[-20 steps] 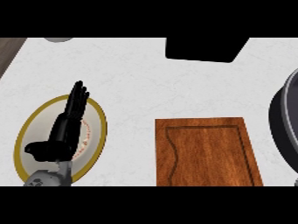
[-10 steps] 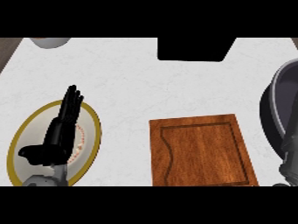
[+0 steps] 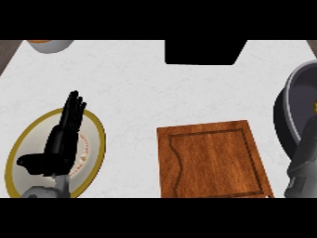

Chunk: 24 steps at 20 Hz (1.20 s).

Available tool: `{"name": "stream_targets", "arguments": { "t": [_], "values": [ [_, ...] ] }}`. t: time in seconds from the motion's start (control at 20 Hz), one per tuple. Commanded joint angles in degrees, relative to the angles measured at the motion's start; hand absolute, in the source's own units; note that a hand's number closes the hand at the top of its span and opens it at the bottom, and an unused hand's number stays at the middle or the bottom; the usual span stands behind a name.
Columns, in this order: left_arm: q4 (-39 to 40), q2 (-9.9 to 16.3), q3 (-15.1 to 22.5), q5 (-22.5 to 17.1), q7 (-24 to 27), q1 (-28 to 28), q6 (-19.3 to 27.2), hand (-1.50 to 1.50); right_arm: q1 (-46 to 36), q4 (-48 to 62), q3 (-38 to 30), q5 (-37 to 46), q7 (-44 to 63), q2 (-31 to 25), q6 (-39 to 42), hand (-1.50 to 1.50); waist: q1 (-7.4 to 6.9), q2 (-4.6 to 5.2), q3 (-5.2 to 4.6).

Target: Pick the squash from the cutting board and place it in the pot

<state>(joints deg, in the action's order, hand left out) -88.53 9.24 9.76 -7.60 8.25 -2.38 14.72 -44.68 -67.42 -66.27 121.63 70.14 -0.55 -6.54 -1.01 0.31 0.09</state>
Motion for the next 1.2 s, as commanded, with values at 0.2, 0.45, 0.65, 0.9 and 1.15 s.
{"name": "stream_targets", "arguments": {
  "t": [0.2, 0.45, 0.65, 0.9, 1.15],
  "values": [
    [-1.3, -0.3, 0.6, 0.8, -1.3, 0.3, 0.5, 0.00, 0.8, 2.0, -5.4, -11.6, 9.1, 0.5, -13.7, -1.50, -0.68, -0.25, 0.01],
    [-0.4, 0.7, -0.7, -0.4, -0.6, -0.6, -1.1, 0.00, 3.0, -5.5, -1.3, -9.6, 1.0, 0.5, -27.3, -1.50, -0.59, -0.14, -0.08],
    [-0.8, -1.7, 2.0, 1.9, -0.1, 0.4, 1.0, 0.00, 3.8, -13.1, 0.7, -9.7, -3.2, 0.5, -38.5, -1.50, -0.45, -0.36, -0.06],
    [-1.1, 0.0, -0.1, 0.8, -1.9, -0.7, 0.4, 0.00, 6.4, -17.0, 0.1, -13.3, -1.4, 0.5, -46.4, -1.50, -0.64, -0.38, -0.05],
    [-1.3, -1.1, 1.9, 0.9, -1.5, 0.2, -0.7, 0.00, 12.5, -15.6, 0.6, -14.3, 1.1, 0.5, -53.6, -1.50, -1.59, -0.17, -0.02]
  ]
}}
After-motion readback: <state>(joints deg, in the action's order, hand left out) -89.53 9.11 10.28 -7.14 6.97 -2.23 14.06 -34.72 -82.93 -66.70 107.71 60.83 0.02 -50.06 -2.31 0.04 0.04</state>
